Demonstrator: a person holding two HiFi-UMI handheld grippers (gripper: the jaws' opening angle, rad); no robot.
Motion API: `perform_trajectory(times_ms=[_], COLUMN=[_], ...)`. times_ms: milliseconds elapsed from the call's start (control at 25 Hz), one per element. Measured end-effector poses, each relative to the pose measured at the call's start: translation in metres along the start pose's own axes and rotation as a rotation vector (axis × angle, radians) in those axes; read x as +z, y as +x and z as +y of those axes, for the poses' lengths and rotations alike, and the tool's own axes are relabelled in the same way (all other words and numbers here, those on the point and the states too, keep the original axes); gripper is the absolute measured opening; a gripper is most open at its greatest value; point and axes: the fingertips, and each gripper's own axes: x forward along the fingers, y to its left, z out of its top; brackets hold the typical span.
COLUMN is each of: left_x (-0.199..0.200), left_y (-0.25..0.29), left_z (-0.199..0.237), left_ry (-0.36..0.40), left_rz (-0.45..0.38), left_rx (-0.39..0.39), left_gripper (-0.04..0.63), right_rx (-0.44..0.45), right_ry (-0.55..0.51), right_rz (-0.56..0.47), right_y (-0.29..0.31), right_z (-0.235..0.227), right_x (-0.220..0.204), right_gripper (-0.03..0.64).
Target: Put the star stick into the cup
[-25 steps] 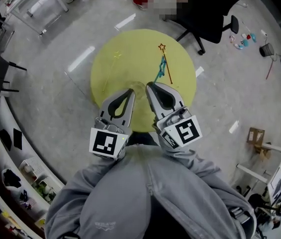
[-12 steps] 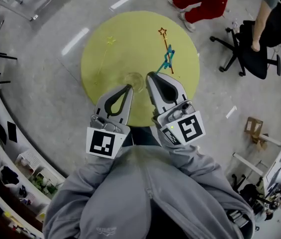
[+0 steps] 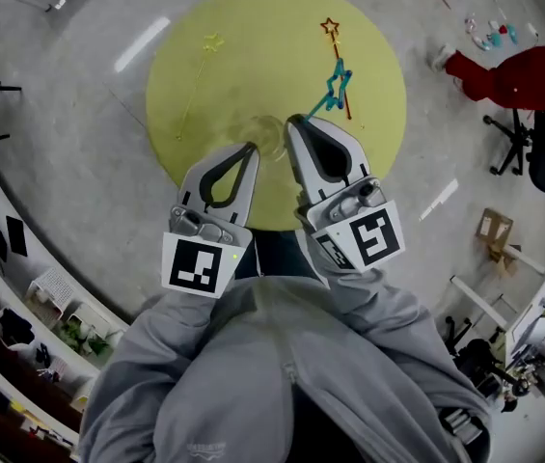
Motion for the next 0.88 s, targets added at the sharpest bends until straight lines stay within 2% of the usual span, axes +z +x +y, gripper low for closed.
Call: perform_trajectory(times_ms=[560,880], left_x=[-0.055,-0.073], left_y=[0.025,0.032], left_z=[0.032,0.034], left_ry=[-0.025,-0.024], left_rz=[0.055,0.068], left_rx=[0.016,0.002], left_gripper=[0.018,0.018], right_rx=[-0.014,-0.035], right_ry=[0.024,0.021], right_rz=[0.040,0.055], right_y=[0.021,0.029], right_z=[-0.020,-0.023], right_x=[-0.062,-0.088], right_gripper=[0.040,0.040])
